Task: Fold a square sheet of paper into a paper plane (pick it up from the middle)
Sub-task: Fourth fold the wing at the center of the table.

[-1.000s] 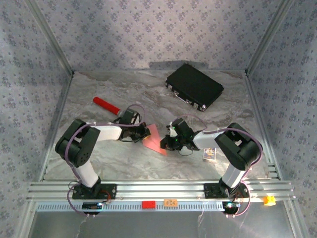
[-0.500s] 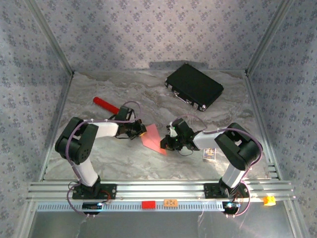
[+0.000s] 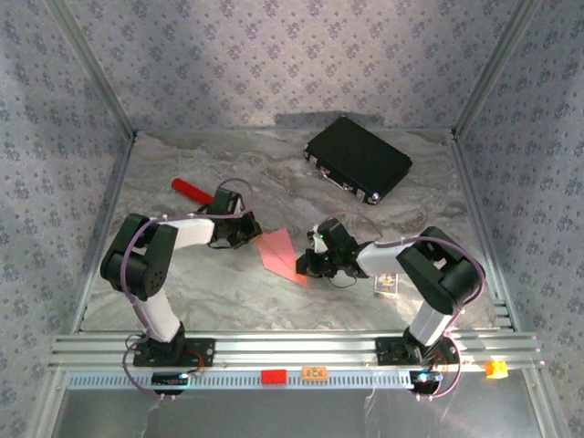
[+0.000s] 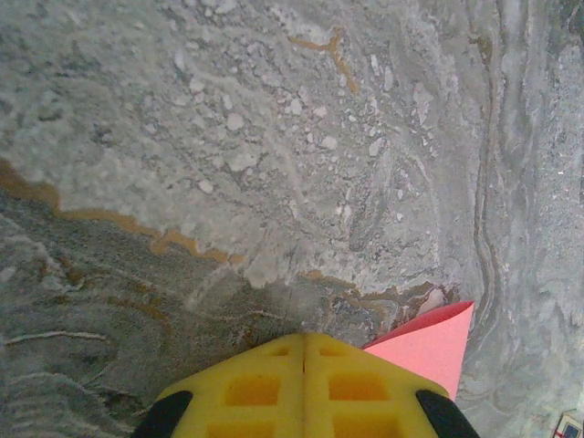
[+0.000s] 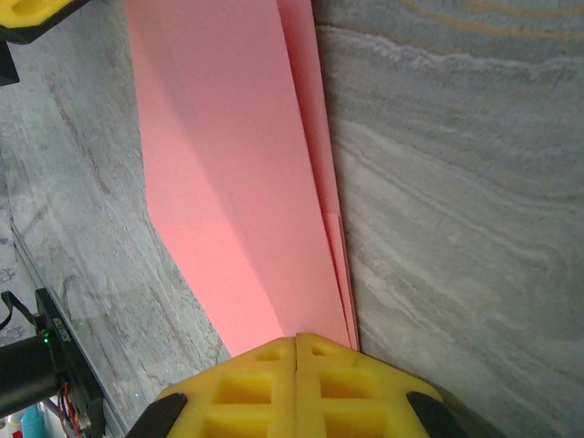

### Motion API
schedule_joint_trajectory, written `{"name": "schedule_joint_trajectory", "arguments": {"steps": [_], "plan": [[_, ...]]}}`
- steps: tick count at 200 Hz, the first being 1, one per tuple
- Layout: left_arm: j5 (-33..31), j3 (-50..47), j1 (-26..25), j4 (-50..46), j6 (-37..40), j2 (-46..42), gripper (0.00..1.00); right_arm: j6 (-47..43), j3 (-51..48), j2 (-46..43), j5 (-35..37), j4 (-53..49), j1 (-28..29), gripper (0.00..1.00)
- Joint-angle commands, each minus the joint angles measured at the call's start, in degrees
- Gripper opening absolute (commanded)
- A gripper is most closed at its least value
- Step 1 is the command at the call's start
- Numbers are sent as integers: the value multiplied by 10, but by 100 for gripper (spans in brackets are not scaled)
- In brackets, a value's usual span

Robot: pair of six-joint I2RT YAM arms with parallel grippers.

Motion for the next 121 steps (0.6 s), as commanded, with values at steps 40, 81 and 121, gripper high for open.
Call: {"name": "schedule_joint_trajectory", "arguments": {"steps": [40, 81, 121], "plan": [[-18, 25, -1, -46, 31, -35, 4, -21, -35, 11, 26, -113, 0, 0], [-16, 15, -27, -47, 26, -87, 6, -23, -29, 16, 26, -113, -2, 0], [12, 1, -71, -1, 7, -70, 6, -23, -28, 15, 28, -113, -2, 0]]}}
